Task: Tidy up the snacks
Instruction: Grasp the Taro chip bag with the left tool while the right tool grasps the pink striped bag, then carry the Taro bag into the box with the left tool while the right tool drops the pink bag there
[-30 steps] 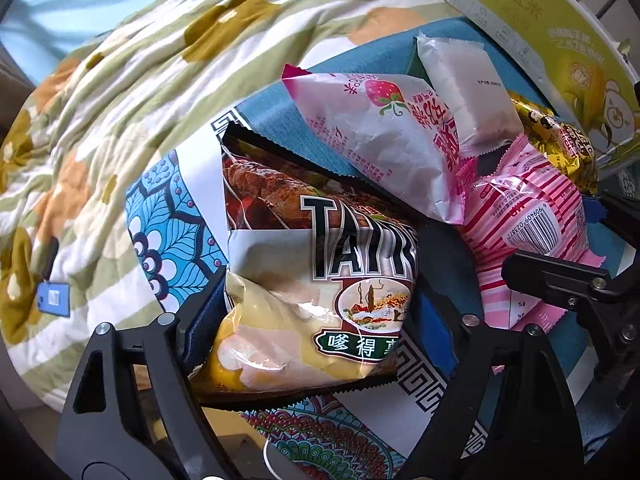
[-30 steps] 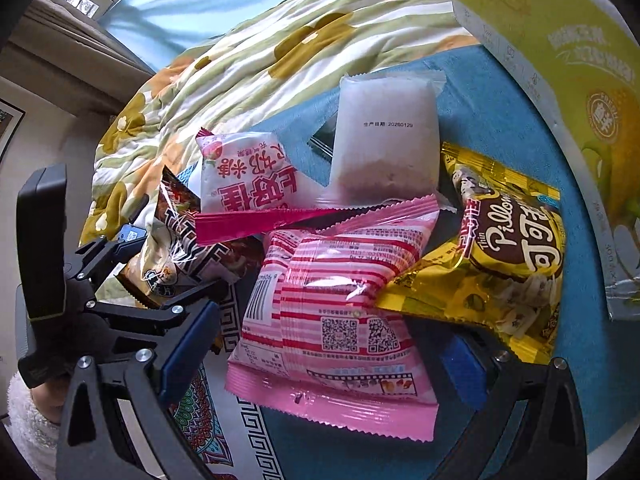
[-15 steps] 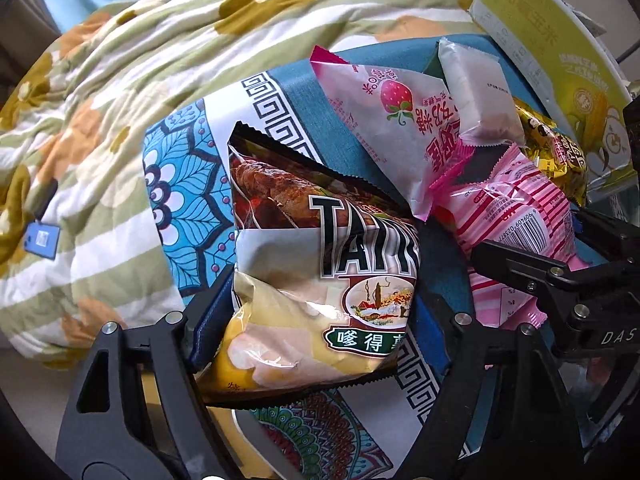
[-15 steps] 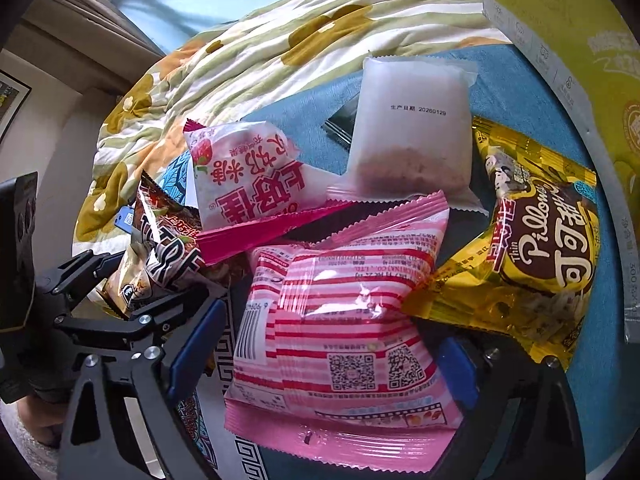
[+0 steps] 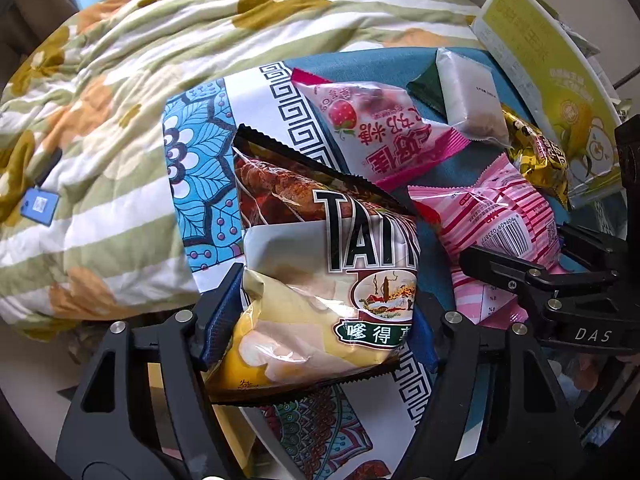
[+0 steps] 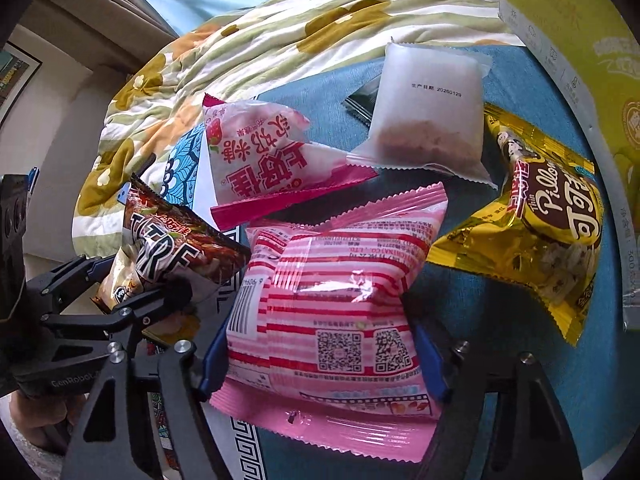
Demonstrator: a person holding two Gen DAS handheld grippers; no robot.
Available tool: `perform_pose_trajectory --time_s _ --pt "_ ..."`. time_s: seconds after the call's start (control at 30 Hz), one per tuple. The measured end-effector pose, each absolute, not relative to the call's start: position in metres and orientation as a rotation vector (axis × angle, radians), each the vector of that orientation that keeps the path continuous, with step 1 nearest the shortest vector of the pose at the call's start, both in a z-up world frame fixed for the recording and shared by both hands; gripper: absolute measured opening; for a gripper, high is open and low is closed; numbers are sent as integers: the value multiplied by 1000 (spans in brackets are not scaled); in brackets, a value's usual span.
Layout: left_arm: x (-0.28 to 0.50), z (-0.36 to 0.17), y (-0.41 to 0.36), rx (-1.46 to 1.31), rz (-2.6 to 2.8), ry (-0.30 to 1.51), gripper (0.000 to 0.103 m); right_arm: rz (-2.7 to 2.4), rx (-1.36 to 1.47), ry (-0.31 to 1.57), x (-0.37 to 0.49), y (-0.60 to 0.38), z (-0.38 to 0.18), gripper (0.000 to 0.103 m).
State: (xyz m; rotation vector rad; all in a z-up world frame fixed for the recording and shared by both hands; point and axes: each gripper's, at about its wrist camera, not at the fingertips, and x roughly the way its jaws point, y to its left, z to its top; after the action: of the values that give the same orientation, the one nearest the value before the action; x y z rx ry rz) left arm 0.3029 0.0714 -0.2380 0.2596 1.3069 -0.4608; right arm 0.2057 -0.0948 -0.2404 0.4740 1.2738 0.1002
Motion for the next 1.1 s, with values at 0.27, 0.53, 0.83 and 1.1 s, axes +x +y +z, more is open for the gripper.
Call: perform_pose_trajectory --time_s 0.27,0.53,0.83,1.1 --pt "292 -213 84 206 -452 1263 68 123 478 1256 200 -91 -225 70" --pt "289 -175 88 118 -462 1203 68 134 442 1185 191 -91 -186 70" --pt "291 -115 52 61 -439 1068 68 148 411 1041 193 -120 -123 70" --pt "281 -68 -45 -4 -482 973 68 142 386 916 179 -203 -73 70"
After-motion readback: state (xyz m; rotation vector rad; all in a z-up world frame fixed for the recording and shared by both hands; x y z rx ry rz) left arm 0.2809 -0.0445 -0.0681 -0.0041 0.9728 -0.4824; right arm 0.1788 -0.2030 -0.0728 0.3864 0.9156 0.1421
